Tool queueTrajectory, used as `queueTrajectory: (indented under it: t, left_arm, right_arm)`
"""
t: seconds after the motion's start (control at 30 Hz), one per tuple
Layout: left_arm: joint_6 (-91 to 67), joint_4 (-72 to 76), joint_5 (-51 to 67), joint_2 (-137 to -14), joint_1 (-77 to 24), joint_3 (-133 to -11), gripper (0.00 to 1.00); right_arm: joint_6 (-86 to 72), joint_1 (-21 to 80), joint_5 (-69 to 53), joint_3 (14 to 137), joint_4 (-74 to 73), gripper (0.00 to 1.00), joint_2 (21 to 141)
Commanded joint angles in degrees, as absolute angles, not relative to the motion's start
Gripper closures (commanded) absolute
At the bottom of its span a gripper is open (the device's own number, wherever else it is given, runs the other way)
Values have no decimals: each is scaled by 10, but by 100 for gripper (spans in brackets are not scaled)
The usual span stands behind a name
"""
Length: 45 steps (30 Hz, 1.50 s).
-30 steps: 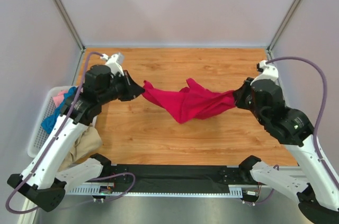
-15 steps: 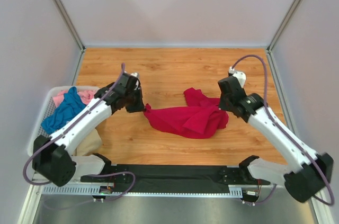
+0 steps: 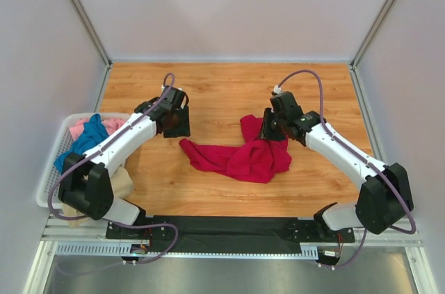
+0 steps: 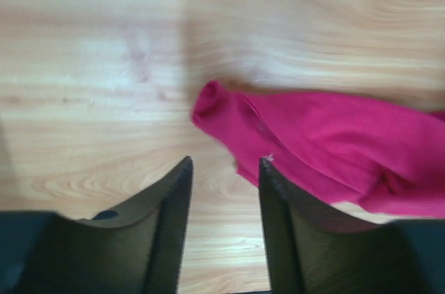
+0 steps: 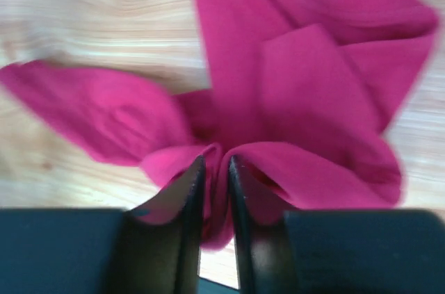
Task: Fold and stack the t-shirts
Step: Flatten the tshirt out
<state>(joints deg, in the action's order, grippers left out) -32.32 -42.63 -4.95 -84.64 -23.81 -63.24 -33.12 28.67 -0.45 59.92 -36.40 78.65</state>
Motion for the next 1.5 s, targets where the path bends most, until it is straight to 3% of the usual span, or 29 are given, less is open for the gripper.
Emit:
queueTrajectory:
  t: [0.0, 0.03, 0.13, 0.23, 0.5, 0.7, 1.47]
  left_arm:
    - [-245, -399, -69, -790, -291, -675, 45]
    - [-236, -393, -62, -787, -333, -678, 45]
    - [-216, -358, -48, -783, -419, -672, 46]
    - [-213, -298, -43, -799, -491, -649, 49]
    - [-208, -325, -136, -981, -617, -755, 52]
    - [-230, -345, -168, -1056, -645, -815, 50]
    - [-258, -353, -181, -1137, -665, -848, 47]
  right_arm:
    - [-337, 291, -23, 641, -353, 72, 802]
    - [-334, 287, -3, 652, -372, 63, 804]
    - [-329, 253, 25, 672, -411, 56, 792]
    - [-326, 215, 25, 672, -430, 53, 763]
    - [-308, 119, -28, 608, -424, 54, 706]
    - [-301, 90, -50, 564, -407, 54, 685]
    - [-291, 57, -89, 512, -372, 54, 675]
